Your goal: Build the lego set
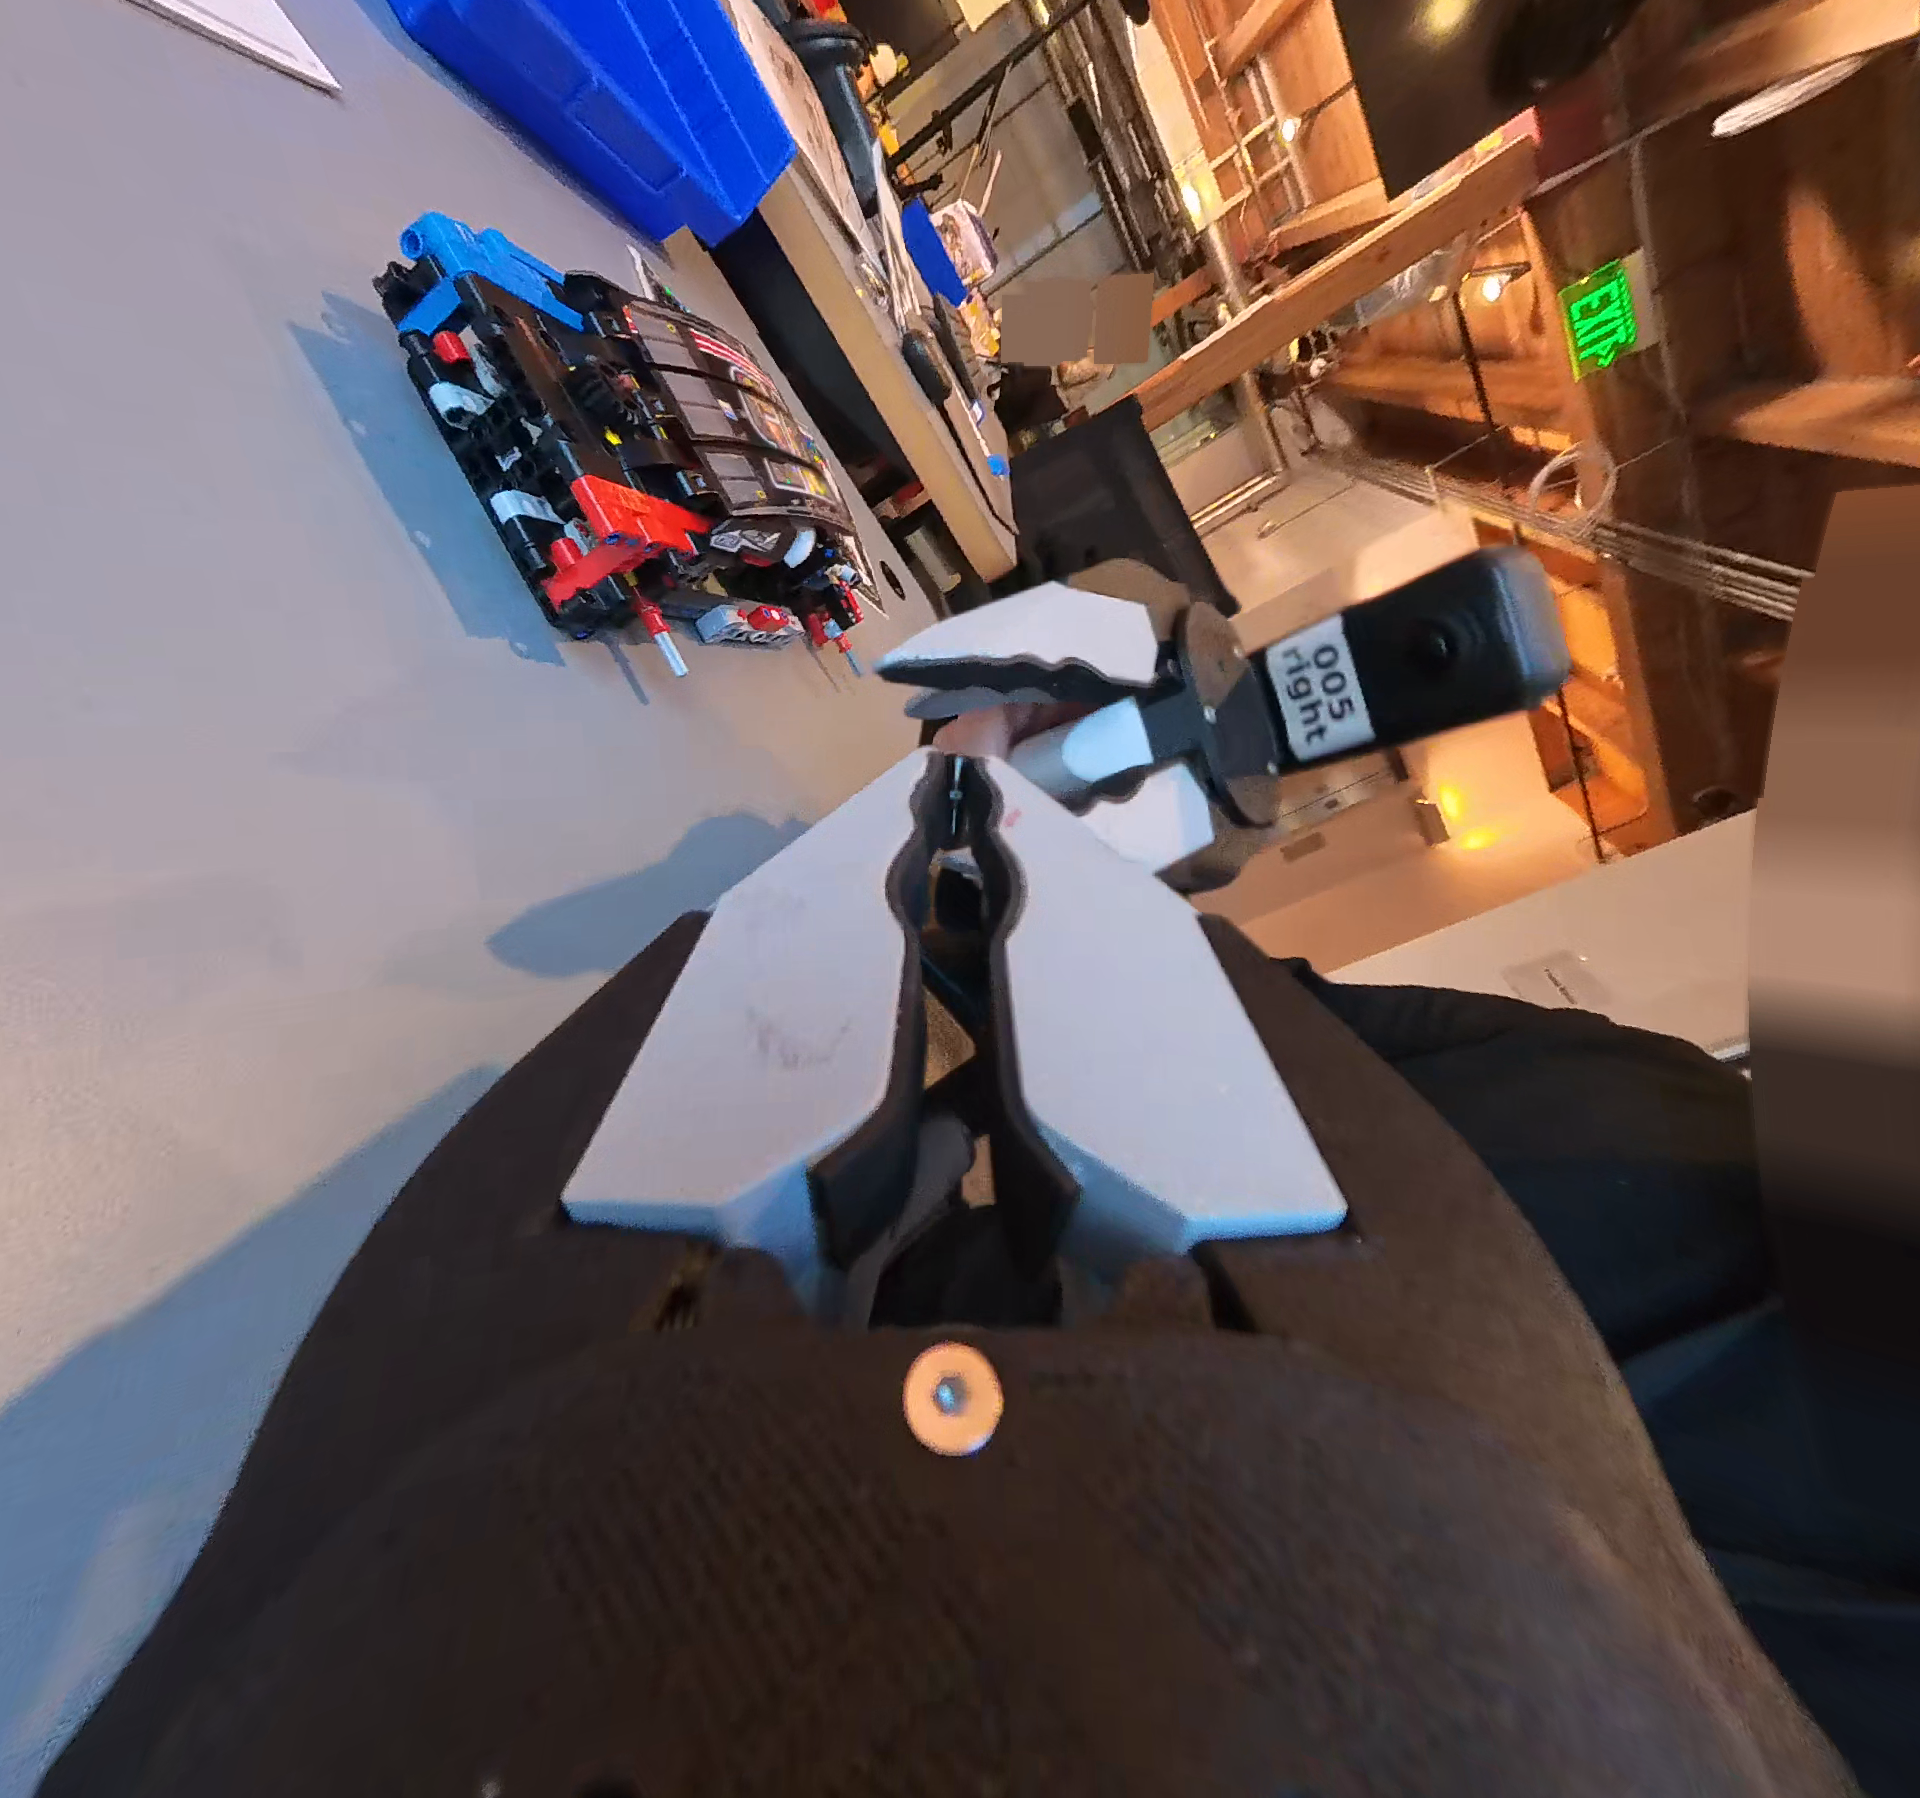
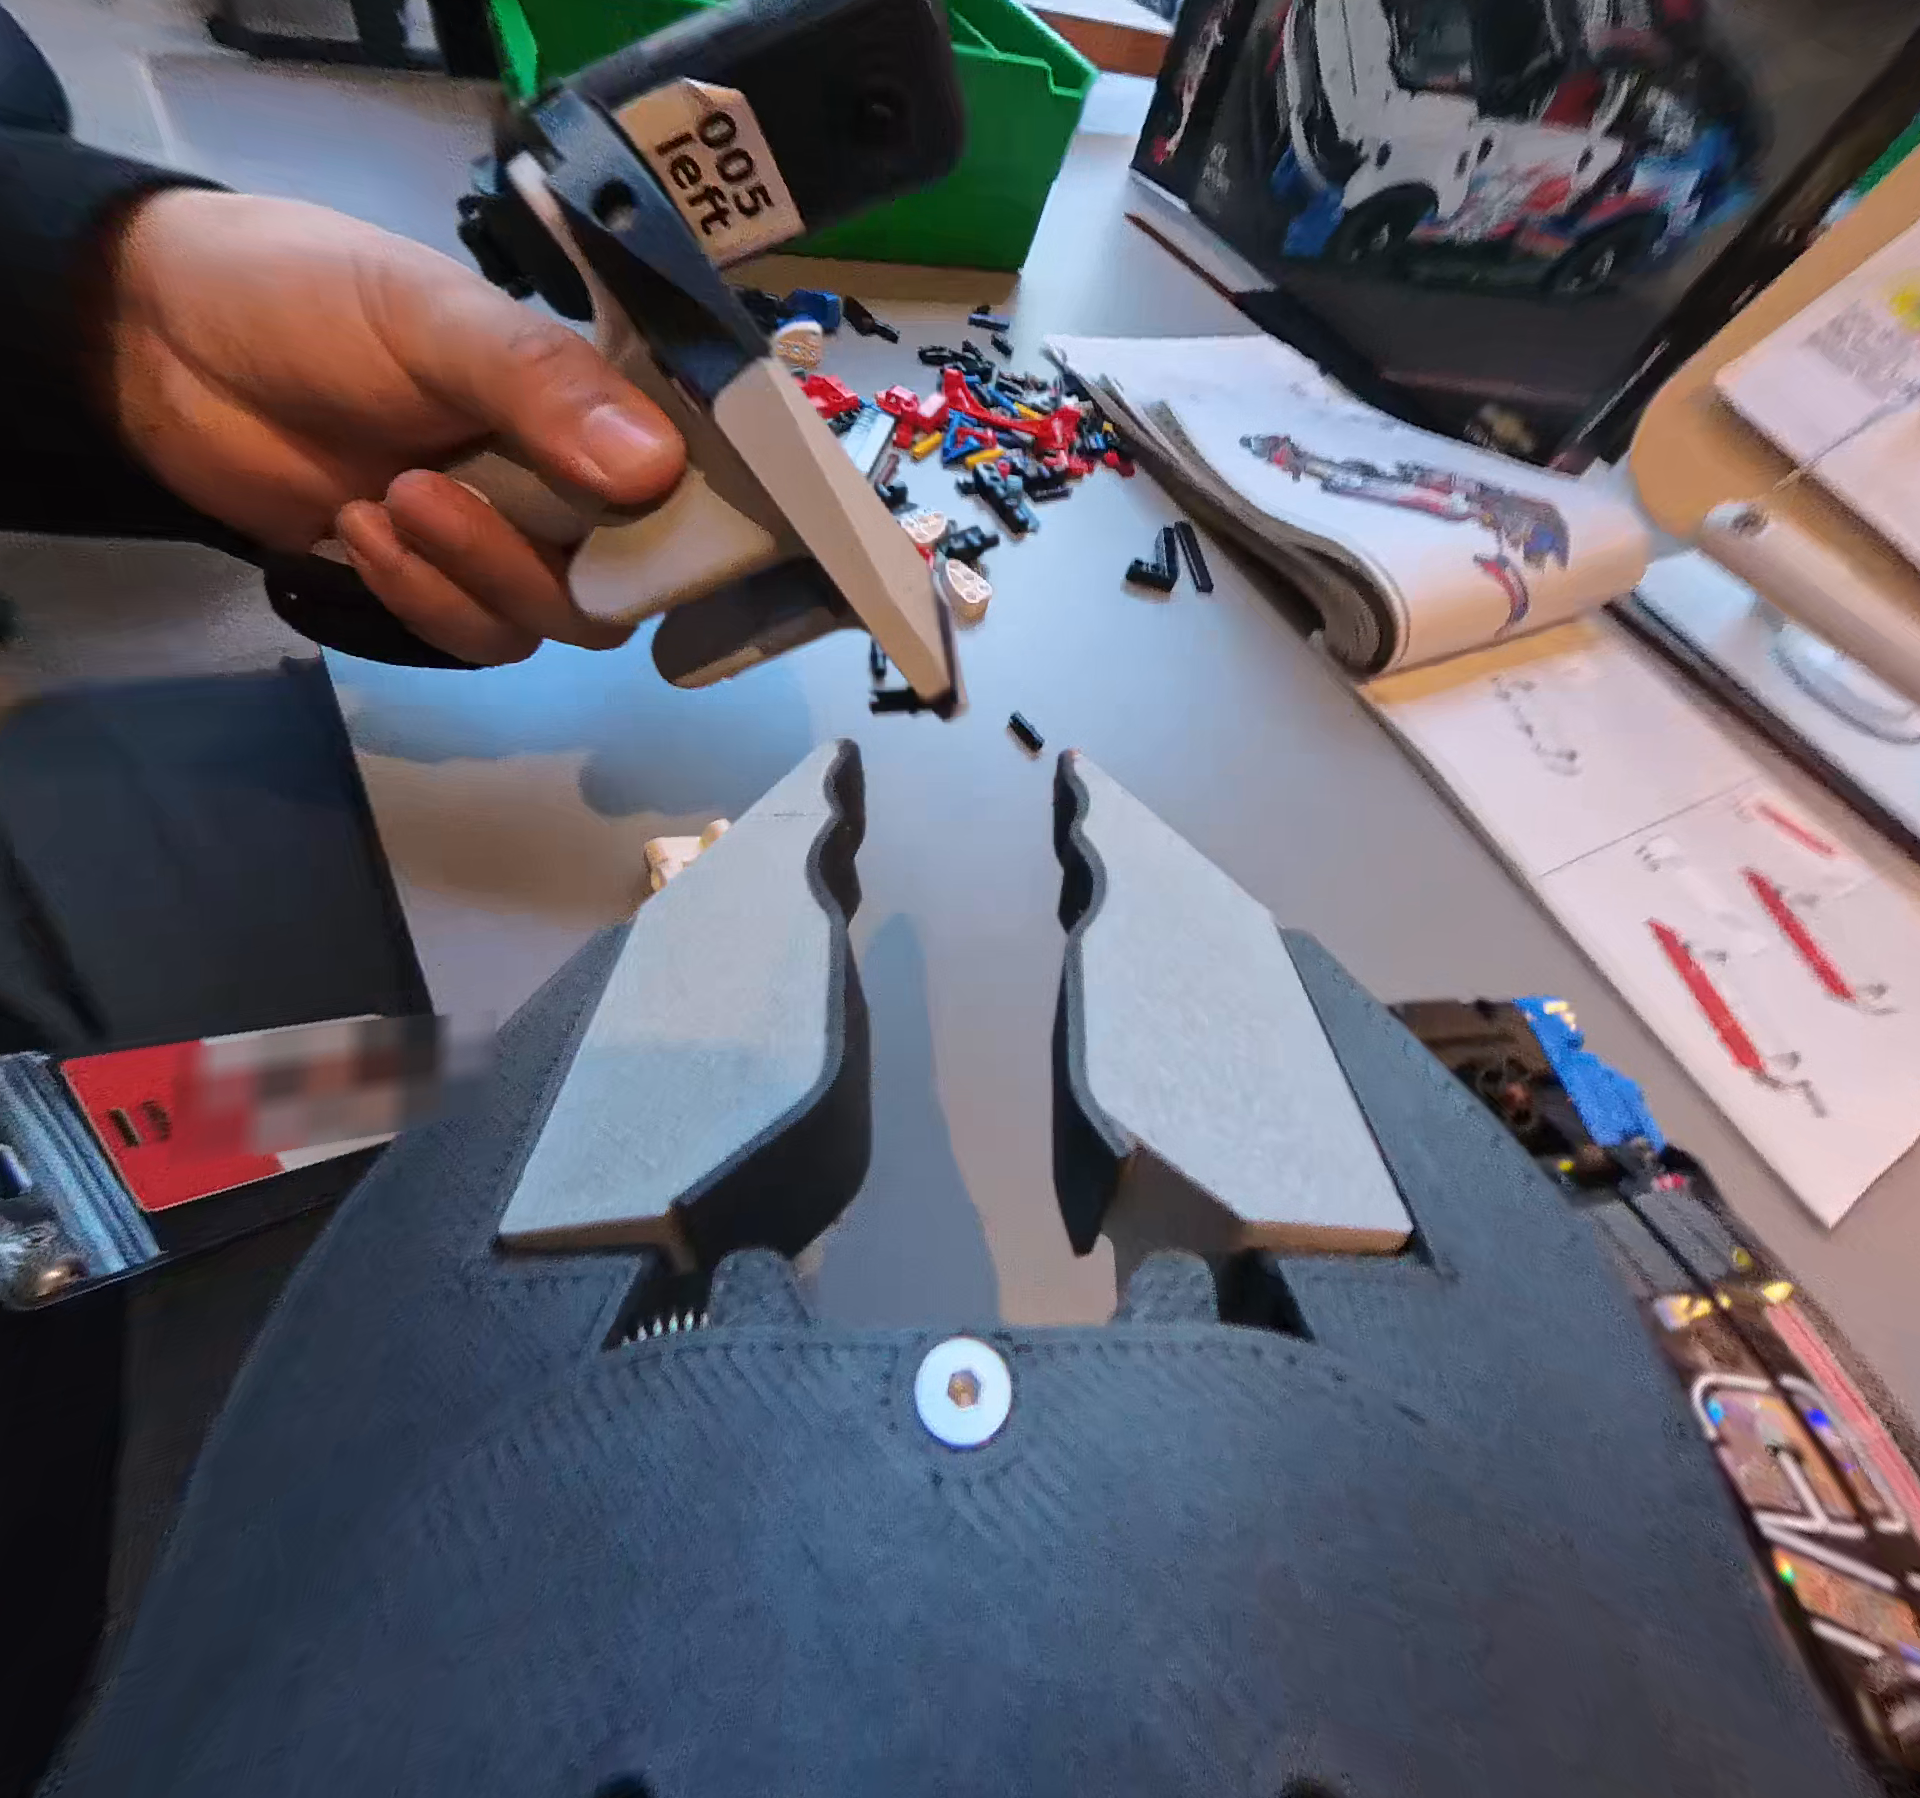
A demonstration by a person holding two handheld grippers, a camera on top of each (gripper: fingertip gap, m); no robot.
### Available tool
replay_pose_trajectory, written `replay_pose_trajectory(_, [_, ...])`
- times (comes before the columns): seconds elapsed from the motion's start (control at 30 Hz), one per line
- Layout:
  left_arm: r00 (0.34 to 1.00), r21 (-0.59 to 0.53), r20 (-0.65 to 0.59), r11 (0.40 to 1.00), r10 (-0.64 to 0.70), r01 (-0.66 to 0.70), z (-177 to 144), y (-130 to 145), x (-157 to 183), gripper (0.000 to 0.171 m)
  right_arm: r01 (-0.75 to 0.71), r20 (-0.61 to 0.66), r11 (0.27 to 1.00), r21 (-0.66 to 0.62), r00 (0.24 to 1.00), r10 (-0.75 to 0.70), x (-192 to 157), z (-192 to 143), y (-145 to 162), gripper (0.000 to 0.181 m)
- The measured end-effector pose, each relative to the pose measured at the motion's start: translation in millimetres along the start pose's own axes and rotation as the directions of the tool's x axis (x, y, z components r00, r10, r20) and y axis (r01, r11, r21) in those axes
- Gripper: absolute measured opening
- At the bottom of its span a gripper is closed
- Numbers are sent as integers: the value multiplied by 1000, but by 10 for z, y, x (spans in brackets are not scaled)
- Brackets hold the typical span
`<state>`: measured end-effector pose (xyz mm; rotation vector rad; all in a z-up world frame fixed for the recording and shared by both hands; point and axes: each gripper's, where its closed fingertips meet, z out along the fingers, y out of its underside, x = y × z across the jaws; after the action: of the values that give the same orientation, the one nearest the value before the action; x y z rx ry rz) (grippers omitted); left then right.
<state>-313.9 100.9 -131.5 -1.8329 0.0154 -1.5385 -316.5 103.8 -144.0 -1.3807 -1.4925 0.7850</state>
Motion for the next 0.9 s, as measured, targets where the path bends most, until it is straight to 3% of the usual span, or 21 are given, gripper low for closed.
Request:
replay_pose_trajectory(0.23, [1000,9,-13,1000,-4,4,48,41,7,1,140,-75,990,-3,987,-139,-79,58,-67,16])
replay_pose_trajectory(0.4, [1000,29,4,999,-22,22,51,12,-50,0,148,-129,989,-25,980,-150,-44,97,-30,15])
replay_pose_trajectory(0.57, [999,-20,50,1000,12,-11,43,39,-108,1,157,-133,987,-34,978,-161,-57,132,21,15])
replay_pose_trajectory(0.67, [999,-51,50,999,21,-19,19,49,-99,21,180,-163,982,-54,969,-186,-21,135,58,14])
replay_pose_trajectory(0.77, [994,-63,96,996,61,-56,3,62,-163,0,180,-162,983,-48,969,-185,-17,130,65,14])
replay_pose_trajectory(0.9, [996,-73,77,997,40,-34,0,68,-170,12,184,-182,982,-33,965,-187,13,105,50,13])
